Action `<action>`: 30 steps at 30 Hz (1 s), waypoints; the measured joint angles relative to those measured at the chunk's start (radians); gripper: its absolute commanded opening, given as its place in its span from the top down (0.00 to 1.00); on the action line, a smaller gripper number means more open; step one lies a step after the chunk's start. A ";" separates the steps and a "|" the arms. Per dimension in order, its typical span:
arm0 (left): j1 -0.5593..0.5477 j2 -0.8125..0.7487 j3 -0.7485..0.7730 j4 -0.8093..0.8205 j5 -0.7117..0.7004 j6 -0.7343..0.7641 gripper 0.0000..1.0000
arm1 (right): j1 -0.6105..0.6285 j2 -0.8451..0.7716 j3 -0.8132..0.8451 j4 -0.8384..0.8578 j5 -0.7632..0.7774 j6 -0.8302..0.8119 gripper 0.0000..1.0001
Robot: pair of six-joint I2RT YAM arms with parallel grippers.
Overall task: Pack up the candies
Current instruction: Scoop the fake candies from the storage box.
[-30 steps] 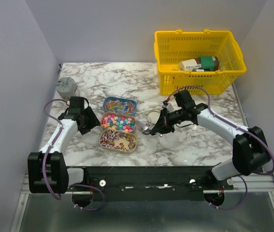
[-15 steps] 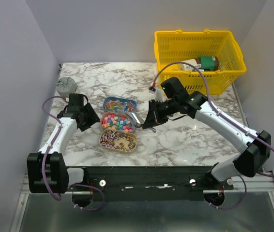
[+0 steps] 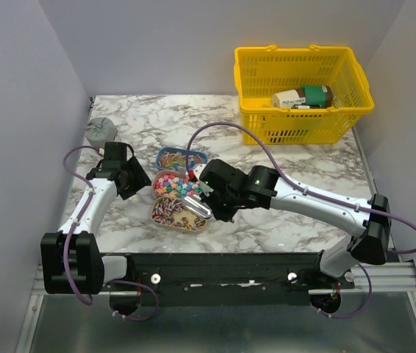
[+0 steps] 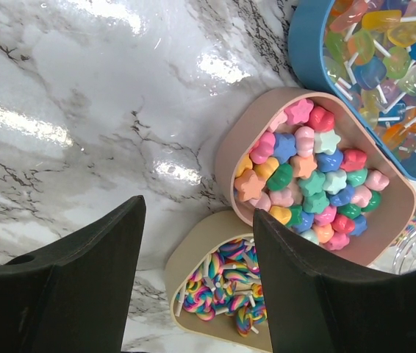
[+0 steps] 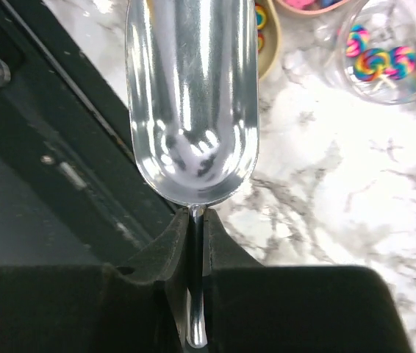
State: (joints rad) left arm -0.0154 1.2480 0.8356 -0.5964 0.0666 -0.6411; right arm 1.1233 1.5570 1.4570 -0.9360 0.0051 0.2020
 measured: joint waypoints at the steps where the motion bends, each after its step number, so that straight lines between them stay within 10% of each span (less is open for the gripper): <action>1: 0.000 0.000 0.000 -0.003 -0.003 0.000 0.31 | 0.012 0.003 0.004 -0.004 0.028 -0.025 0.99; 30: 0.000 -0.027 -0.068 -0.011 -0.011 0.035 0.30 | 0.081 0.224 0.066 0.020 0.042 -0.177 0.99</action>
State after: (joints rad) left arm -0.0154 1.2209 0.7681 -0.6071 0.0559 -0.6056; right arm 1.2045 1.7805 1.5234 -0.9161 0.0467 0.0246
